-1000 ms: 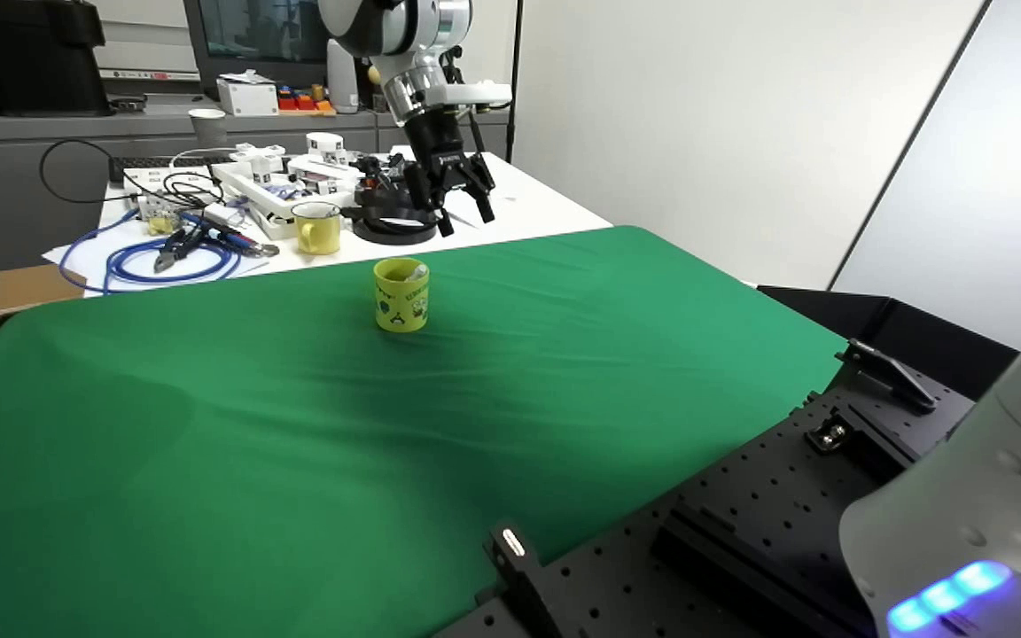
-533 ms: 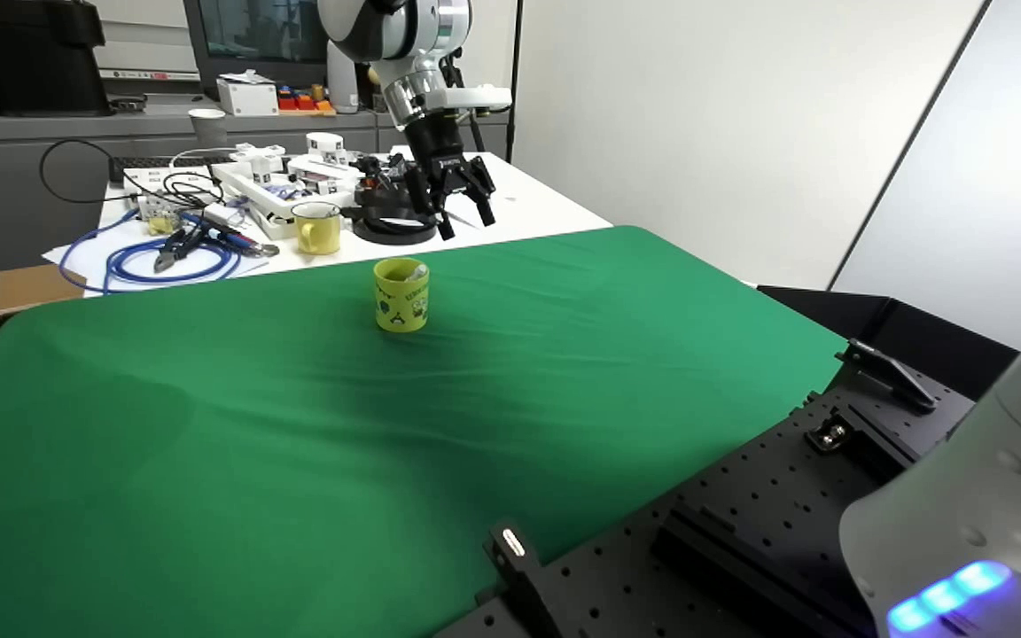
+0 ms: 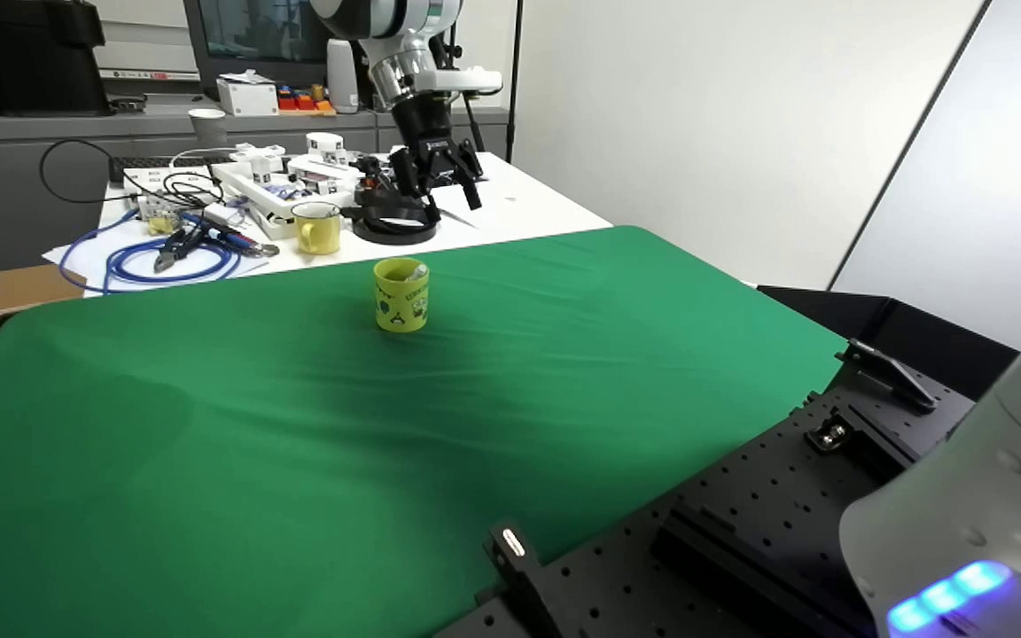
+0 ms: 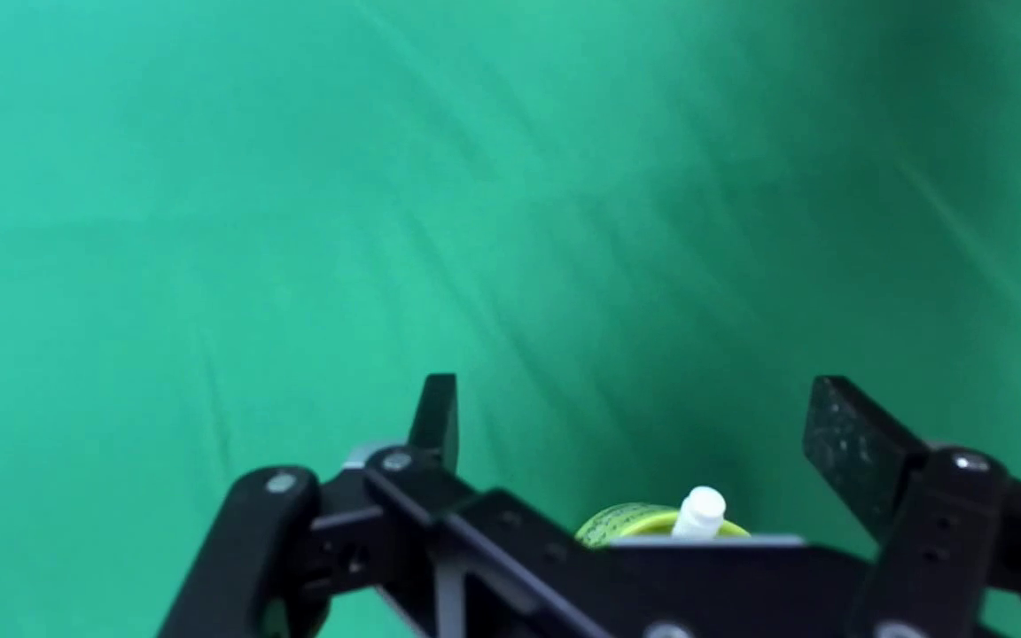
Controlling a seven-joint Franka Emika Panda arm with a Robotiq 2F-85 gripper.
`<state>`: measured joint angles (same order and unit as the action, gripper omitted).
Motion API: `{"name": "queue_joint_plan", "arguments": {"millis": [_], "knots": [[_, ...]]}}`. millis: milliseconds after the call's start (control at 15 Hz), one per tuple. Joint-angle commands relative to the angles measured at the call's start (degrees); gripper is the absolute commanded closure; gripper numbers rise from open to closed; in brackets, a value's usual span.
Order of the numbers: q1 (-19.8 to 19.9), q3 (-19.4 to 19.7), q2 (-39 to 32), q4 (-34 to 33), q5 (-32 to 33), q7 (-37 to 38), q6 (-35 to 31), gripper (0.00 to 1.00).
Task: Take the marker out of the mug and put it on the table
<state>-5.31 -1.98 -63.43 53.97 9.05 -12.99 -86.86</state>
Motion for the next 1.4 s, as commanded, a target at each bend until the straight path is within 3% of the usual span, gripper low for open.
{"name": "queue_joint_plan", "arguments": {"millis": [0,133,200,933,1333], "knots": [[-0.9,0.2,-5.2,-8.7,-0.4,1.1,2.3,0.00],[-1.4,0.1,-7.2,-11.1,-1.0,2.1,2.8,0.00],[-0.8,0.0,-3.4,-4.8,-0.3,0.4,0.4,0.00],[-1.0,0.0,-4.1,-4.9,-0.2,0.2,0.1,0.00],[-2.6,0.1,-9.5,-11.9,-0.1,0.3,2.7,0.00]]}}
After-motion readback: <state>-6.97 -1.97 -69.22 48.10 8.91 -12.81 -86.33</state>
